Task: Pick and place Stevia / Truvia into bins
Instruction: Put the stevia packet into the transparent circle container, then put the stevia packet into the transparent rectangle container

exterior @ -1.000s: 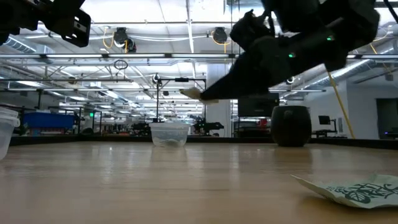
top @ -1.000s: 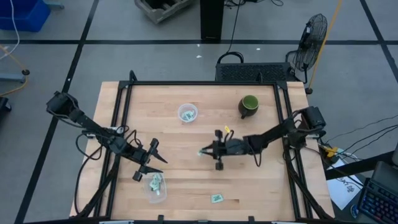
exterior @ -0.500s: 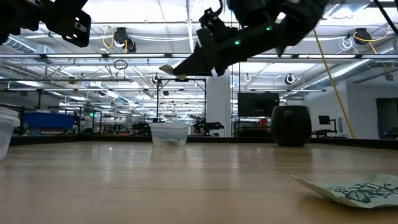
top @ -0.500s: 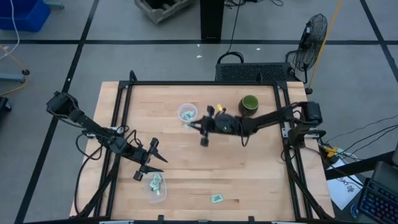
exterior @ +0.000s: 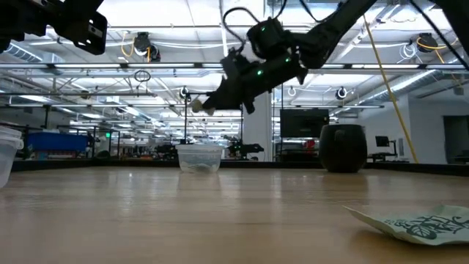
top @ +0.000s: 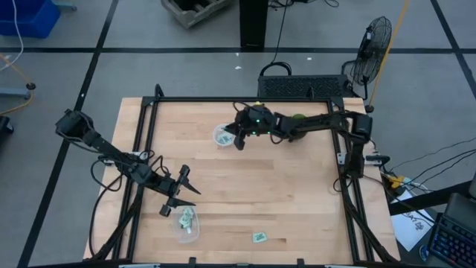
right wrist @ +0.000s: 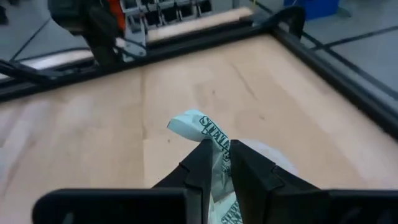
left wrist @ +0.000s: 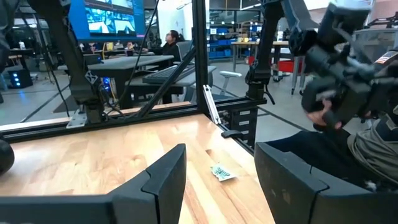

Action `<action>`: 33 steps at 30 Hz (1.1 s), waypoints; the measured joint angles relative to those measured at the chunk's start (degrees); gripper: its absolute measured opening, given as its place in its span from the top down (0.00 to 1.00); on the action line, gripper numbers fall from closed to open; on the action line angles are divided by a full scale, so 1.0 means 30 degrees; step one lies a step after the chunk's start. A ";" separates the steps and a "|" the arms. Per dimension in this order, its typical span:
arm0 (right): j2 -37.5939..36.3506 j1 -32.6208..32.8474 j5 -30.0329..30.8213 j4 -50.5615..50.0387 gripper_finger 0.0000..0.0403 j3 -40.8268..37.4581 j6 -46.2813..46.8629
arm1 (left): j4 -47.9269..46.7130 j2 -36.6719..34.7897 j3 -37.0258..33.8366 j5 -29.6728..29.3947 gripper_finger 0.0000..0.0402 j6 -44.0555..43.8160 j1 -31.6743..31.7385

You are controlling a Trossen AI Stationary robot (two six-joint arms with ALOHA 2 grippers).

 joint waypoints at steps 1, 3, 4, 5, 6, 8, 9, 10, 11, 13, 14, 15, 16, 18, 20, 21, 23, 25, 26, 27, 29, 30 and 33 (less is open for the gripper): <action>0.0452 0.0000 -0.0007 -0.0090 0.88 0.0287 0.0005 | 0.0000 0.0000 0.0000 0.0000 0.51 -0.0007 0.0000; 0.1173 -0.0053 0.0094 -0.0758 0.88 0.0876 0.0051 | 0.0000 0.0002 0.0000 0.0001 0.51 -0.0066 0.0000; 0.1579 -0.0072 0.0436 -0.1325 0.88 0.1190 0.0058 | 0.0001 0.0001 0.0000 0.0004 0.51 -0.0066 0.0000; 0.1977 -0.0073 0.0896 -0.1713 0.88 0.1550 0.0057 | 0.0007 0.0007 0.0007 0.0000 0.51 -0.0066 0.0000; 0.2273 -0.0098 0.1416 -0.2120 0.88 0.1799 0.0051 | 0.0000 0.0007 0.0007 0.0000 0.51 -0.0073 0.0000; 0.2777 -0.0189 0.1997 -0.2863 0.88 0.2079 0.0051 | 0.0001 0.0007 0.0007 0.0006 0.51 -0.0167 0.0000; 0.2983 -0.0226 0.1936 -0.2749 0.87 0.2185 0.0036 | 0.0000 0.0007 0.0007 0.0000 0.51 -0.0284 0.0000; 0.3036 -0.0226 0.1921 -0.2773 0.86 0.2194 0.0019 | -0.0019 0.0010 0.0007 0.0002 0.51 -0.0345 0.0000; 0.3034 -0.0224 0.1972 -0.2894 0.84 0.2187 -0.0002 | -0.0015 0.0007 0.0007 0.0000 0.51 -0.0448 0.0000; 0.2976 -0.0197 0.2049 -0.2638 0.79 0.2203 -0.0286 | -0.0086 0.0007 0.0007 -0.0034 0.51 -0.0640 0.0000; 0.2948 -0.0189 0.2054 -0.2638 0.75 0.2209 -0.0405 | -0.0138 0.0007 0.0007 -0.0052 0.51 -0.0665 0.0000; 0.2931 -0.0182 0.2047 -0.2641 0.71 0.2209 -0.0441 | -0.0132 0.0007 0.0014 -0.0058 0.51 -0.0814 0.0000; 0.2861 -0.0182 0.2051 -0.2762 0.67 0.2208 -0.0302 | -0.0163 0.0007 0.0015 -0.0111 0.51 -0.0937 0.0000; 0.2805 -0.0179 0.2015 -0.2786 0.59 0.2187 0.0063 | -0.0211 0.0007 0.0015 -0.0143 0.51 -0.1115 0.0000; 0.2690 -0.0100 0.2025 -0.2642 0.53 0.2194 0.0150 | -0.0313 0.0007 0.0015 -0.0165 0.51 -0.1321 0.0000; 0.2646 -0.0084 0.2000 -0.2554 0.50 0.2194 0.0189 | -0.0342 0.0007 0.0015 -0.0173 0.51 -0.1377 0.0000; 0.2623 -0.0036 0.1928 -0.2451 0.46 0.2194 0.0187 | -0.0337 0.0007 0.0015 -0.0217 0.51 -0.1532 0.0000; 0.2376 0.0066 0.1915 -0.3000 0.43 0.2179 0.0148 | -0.0455 0.0015 0.0015 -0.0397 0.51 -0.1967 0.0000; 0.2234 0.0149 0.1909 -0.3165 0.43 0.2158 0.0109 | -0.0588 0.0036 0.0015 -0.0498 0.51 -0.2304 0.0000; 0.2030 0.0245 0.1923 -0.3295 0.42 0.2158 0.0109 | -0.0869 0.0050 0.0015 -0.0535 0.51 -0.2654 0.0000; 0.1377 0.0632 0.1867 -0.3999 0.43 0.2042 0.0089 | -0.1460 0.0058 0.0015 -0.0648 0.51 -0.3259 0.0000; 0.0986 0.0897 0.1553 -0.4103 0.43 0.1804 0.0019 | -0.1656 0.0058 0.0015 -0.0655 0.51 -0.3483 0.0000; -0.0564 0.2097 0.0838 -0.4182 0.46 0.0534 -0.0279 | -0.1884 0.0062 0.0015 -0.0949 0.51 -0.3848 0.0000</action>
